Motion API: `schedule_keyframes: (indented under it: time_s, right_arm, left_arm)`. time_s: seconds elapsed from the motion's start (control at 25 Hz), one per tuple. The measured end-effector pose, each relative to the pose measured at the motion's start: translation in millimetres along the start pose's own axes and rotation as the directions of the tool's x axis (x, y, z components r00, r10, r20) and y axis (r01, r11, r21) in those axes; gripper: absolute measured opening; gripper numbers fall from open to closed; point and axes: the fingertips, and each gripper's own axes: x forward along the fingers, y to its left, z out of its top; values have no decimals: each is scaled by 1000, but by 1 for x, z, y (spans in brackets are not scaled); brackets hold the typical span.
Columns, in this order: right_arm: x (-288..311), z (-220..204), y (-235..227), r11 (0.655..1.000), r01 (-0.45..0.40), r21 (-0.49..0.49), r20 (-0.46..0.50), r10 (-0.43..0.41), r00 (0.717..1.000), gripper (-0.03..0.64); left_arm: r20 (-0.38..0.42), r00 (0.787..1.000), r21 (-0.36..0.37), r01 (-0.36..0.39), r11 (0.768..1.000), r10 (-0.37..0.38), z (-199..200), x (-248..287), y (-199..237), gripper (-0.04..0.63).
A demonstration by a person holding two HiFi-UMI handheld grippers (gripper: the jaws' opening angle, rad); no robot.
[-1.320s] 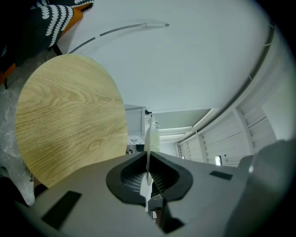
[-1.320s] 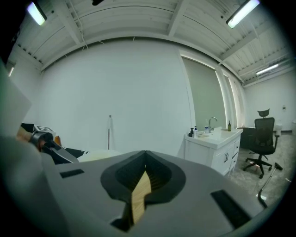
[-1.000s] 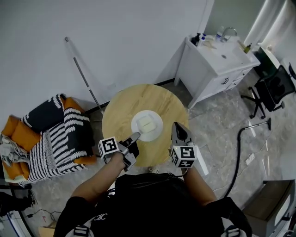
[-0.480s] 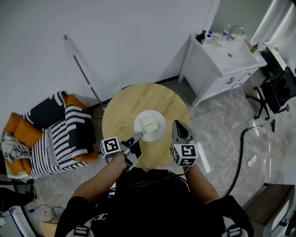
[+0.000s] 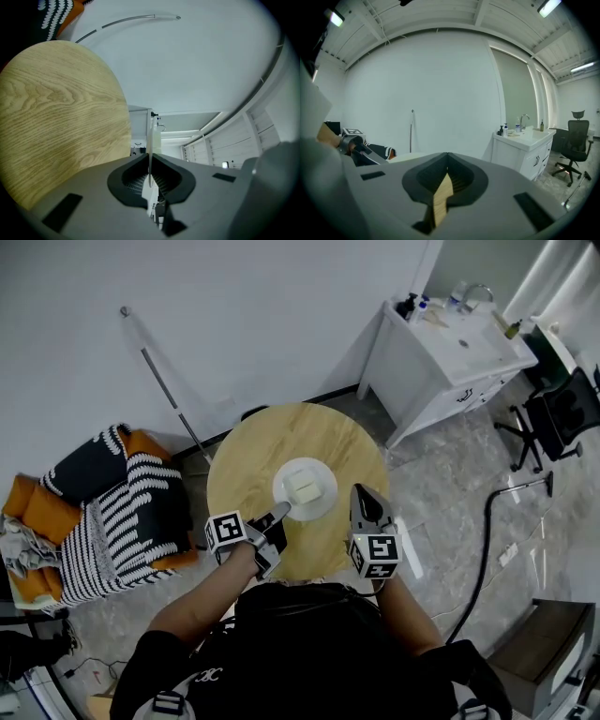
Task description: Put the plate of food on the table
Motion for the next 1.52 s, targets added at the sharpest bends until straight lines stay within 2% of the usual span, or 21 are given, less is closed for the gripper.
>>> schedule_keyframes:
  time_s: [0.4, 0.56, 0.8, 1.04, 1.32, 1.52]
  right_arm:
    - [-5, -8, 6, 998, 52, -27, -46, -53, 997, 8]
    - [-5, -12, 5, 997, 67, -33, -65, -70, 995, 8]
    - [-9, -16, 3, 996, 80, -48, -93, -84, 992, 8]
    - [-15, -20, -4, 993, 103, -61, -120, -110, 987, 8]
    - [-26, -39, -18, 989, 148, -11, -171, -148, 974, 8]
    - [-32, -44, -23, 984, 176, 5, -175, -172, 969, 8]
  left_arm:
    - [-78, 997, 73, 5, 997, 1, 12, 5, 37, 20]
    - [-93, 996, 59, 2, 998, 4, 13, 5, 57, 20]
    - [-129, 991, 95, -31, 995, 43, 12, 6, 84, 20]
    - [-151, 987, 75, -38, 996, 49, 16, 11, 105, 20]
    - [-117, 993, -7, -23, 1000, 22, 27, 18, 125, 20]
    - [-135, 990, 4, -29, 1000, 30, 29, 15, 137, 20]
